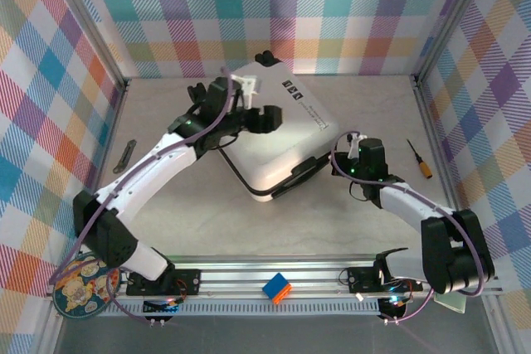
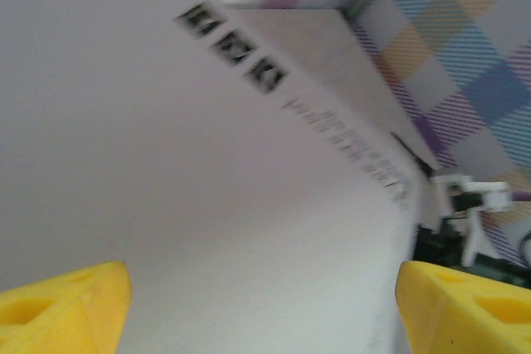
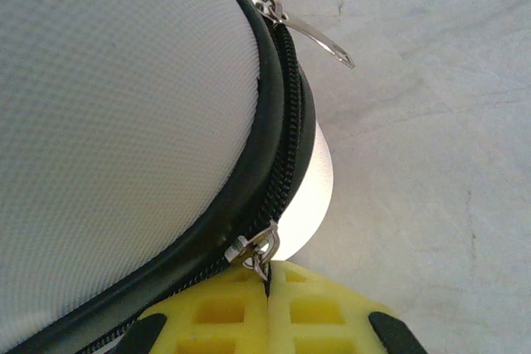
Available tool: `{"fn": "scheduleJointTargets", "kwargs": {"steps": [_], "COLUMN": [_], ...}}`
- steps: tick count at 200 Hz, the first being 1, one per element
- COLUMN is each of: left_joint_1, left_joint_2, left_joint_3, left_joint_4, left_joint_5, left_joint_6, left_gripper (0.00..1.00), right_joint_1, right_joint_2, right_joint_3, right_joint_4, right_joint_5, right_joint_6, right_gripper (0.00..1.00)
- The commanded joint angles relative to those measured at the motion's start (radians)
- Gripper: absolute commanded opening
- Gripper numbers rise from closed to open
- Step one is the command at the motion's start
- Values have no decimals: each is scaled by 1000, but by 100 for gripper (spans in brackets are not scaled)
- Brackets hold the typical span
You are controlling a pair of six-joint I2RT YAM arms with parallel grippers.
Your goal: Pack the luggage
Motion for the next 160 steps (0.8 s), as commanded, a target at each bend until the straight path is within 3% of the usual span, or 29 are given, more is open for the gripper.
{"fn": "scheduleJointTargets", "kwargs": {"steps": [1, 32, 91, 126, 160], "left_joint_1": [-59, -121, -173, -206, -221], "left_joint_2": [105, 290, 707, 884, 921], "left_joint_3": [107, 261, 717, 990, 996], "left_joint_4": [15, 146, 253, 175, 173], "left_joint_5": [84, 153, 289, 258, 191], "left_joint_6": [14, -60, -208, -220, -248], "left_gripper": [83, 85, 85, 86, 87], "right_joint_1": [2, 1, 2, 2, 2], "right_joint_2": [-54, -89, -90, -102, -107], "right_joint_3": [-33, -45, -57, -68, -71], "right_joint_4": [-39, -68, -53, -45, -42], "right_joint_5": [32, 48, 18, 10, 6], "right_joint_6": [23, 12, 14, 15, 13], "right_gripper": [0, 0, 0, 0, 0]}}
